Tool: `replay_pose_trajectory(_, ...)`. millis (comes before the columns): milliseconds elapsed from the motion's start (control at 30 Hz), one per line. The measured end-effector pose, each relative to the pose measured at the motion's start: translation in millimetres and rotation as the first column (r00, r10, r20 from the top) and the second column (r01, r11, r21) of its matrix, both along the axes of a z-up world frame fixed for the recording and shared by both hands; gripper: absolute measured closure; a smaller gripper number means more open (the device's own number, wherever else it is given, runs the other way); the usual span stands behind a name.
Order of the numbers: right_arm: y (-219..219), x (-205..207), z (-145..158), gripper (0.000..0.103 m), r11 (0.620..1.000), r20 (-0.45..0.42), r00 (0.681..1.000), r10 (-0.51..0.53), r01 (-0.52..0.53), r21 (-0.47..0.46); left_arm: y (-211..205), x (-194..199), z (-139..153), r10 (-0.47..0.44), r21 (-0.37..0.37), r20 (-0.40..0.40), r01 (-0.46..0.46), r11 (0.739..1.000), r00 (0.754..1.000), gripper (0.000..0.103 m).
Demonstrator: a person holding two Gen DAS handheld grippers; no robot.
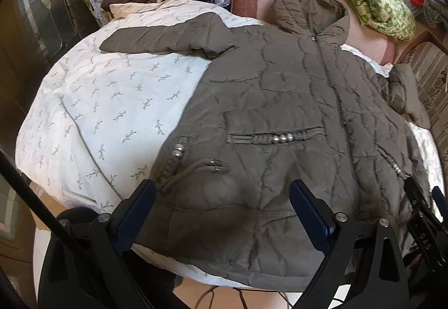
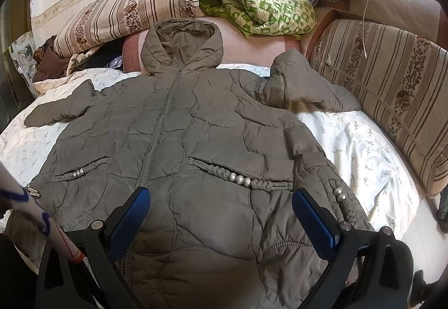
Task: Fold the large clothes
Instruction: 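Move both grippers over the olive quilted jacket toward its sleeves, then reach the right gripper to a jacket sleeve cuff and close on it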
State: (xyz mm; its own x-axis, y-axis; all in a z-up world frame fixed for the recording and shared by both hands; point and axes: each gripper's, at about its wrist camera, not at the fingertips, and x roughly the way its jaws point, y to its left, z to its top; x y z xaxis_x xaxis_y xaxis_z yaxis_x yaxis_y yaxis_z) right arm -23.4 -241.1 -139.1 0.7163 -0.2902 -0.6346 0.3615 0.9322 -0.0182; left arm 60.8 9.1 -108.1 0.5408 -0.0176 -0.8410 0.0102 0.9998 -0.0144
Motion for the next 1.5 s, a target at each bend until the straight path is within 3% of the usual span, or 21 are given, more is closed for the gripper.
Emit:
replay_pose_trajectory(200,1,5,-4,0.0,1.0,-0.015,1.0,0.002,-0.002,-0.006,14,12,-3,0.021,0.043,0.019,-0.022,0.999,1.0,0.007)
replay_pose_trajectory(400,4,24,6,0.0,0.999,-0.004,1.0,0.028,-0.028,-0.04,46,36,6,-0.008,-0.063,0.043,0.011,0.998,0.999,0.007)
replay_pose_trajectory(533,7,44,16,0.0,0.999,0.019,0.999,0.048,-0.048,-0.015,73,67,6,-0.006,-0.078,-0.037,0.003,0.997,0.999,0.007)
replay_pose_trajectory(667,14,61,13,0.0,0.997,0.004,0.997,0.081,-0.081,-0.006,118,124,22,0.097,-0.059,0.045,-0.095,0.994,0.994,0.007)
replay_pose_trajectory(767,16,73,1,0.0,0.995,-0.036,0.995,0.097,-0.097,0.004,161,186,22,0.188,-0.113,0.074,-0.179,0.977,0.979,0.007)
replay_pose_trajectory(900,9,85,-17,0.0,0.996,-0.085,0.993,0.085,-0.084,0.023,213,263,0,0.277,-0.223,0.018,-0.266,0.938,0.961,0.011)
replay_pose_trajectory(967,3,92,-27,0.0,0.998,-0.11,0.992,0.065,-0.062,0.033,236,300,-21,0.32,-0.221,-0.038,-0.32,0.921,0.947,0.043)
replay_pose_trajectory(1033,-3,98,-34,0.0,0.998,-0.129,0.991,0.046,-0.041,0.042,258,327,-45,0.362,-0.241,-0.101,-0.376,0.895,0.927,0.05)
replay_pose_trajectory(1100,-9,103,-40,0.0,0.998,-0.147,0.989,0.033,-0.026,0.05,277,346,-63,0.401,-0.281,-0.134,-0.423,0.862,0.906,0.05)
replay_pose_trajectory(1200,-14,111,-49,0.0,0.998,-0.173,0.985,0.022,-0.012,0.058,291,360,-71,0.405,-0.364,-0.117,-0.418,0.832,0.907,0.049)
replay_pose_trajectory(1333,-15,119,-56,0.0,0.999,-0.18,0.983,0.022,-0.014,0.044,296,382,-74,0.381,-0.46,-0.095,-0.38,0.803,0.92,0.03)
replay_pose_trajectory(1433,-12,125,-59,0.0,0.999,-0.182,0.983,0.025,-0.02,0.027,290,393,-77,0.393,-0.43,-0.093,-0.393,0.813,0.915,0.029)
replay_pose_trajectory(1500,-10,127,-62,0.0,1.0,-0.185,0.982,0.027,-0.025,0.014,279,401,-74,0.405,-0.341,-0.088,-0.41,0.846,0.91,0.039)
